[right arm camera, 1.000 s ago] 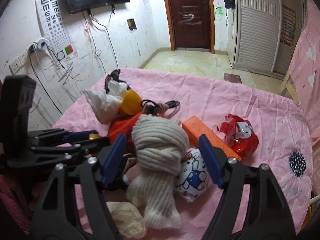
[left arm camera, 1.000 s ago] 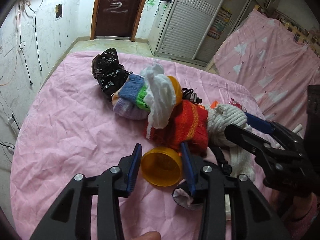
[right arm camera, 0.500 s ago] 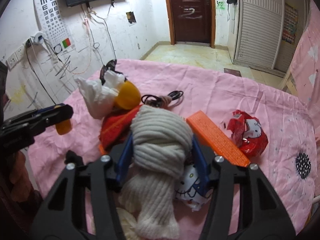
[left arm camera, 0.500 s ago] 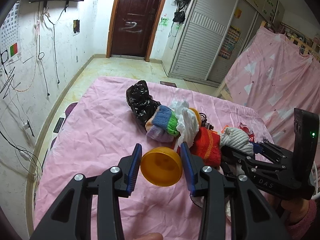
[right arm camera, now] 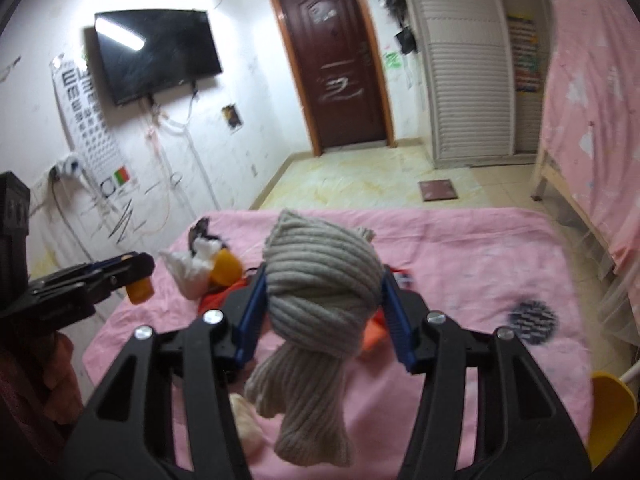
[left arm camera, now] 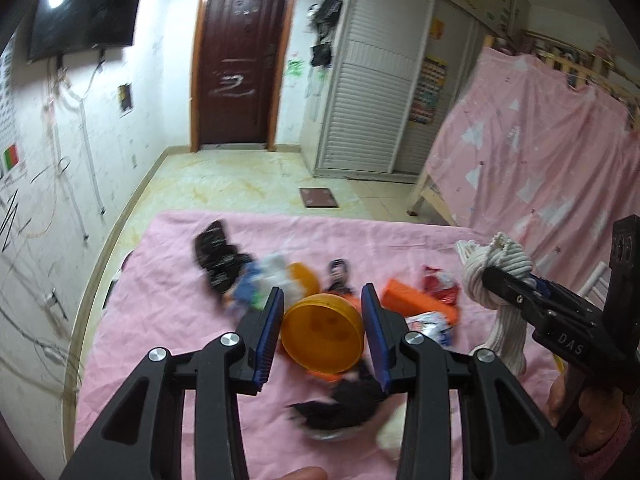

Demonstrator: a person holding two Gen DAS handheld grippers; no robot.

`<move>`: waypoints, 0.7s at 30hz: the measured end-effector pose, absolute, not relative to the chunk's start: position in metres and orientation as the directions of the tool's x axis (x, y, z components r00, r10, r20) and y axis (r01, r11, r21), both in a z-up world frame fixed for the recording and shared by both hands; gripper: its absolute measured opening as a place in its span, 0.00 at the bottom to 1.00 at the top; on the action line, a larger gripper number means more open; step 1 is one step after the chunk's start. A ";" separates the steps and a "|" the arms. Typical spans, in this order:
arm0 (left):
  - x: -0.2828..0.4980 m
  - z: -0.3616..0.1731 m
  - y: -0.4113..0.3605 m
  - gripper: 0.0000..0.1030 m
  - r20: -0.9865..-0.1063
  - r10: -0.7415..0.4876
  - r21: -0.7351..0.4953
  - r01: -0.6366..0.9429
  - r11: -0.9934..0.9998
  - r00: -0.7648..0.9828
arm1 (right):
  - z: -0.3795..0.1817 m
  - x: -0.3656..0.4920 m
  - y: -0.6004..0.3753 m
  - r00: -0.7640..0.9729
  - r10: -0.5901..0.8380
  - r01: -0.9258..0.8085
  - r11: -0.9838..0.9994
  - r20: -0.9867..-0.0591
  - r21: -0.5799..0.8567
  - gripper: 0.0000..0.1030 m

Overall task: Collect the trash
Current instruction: 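Carry the scarf with the right tool to the yellow bin and release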

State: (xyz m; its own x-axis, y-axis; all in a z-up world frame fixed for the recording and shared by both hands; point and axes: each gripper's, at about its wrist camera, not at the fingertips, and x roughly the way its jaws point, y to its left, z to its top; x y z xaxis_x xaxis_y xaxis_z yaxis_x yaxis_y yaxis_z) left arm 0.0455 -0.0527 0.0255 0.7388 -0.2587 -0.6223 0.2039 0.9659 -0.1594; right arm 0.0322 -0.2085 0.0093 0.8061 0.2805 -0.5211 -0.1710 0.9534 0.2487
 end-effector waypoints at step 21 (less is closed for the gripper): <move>0.026 0.036 -0.293 0.32 -0.676 -0.517 -0.142 0.595 0.791 0.525 | -0.023 -0.068 -0.444 0.839 -0.154 0.335 0.902 -0.521 0.273 0.50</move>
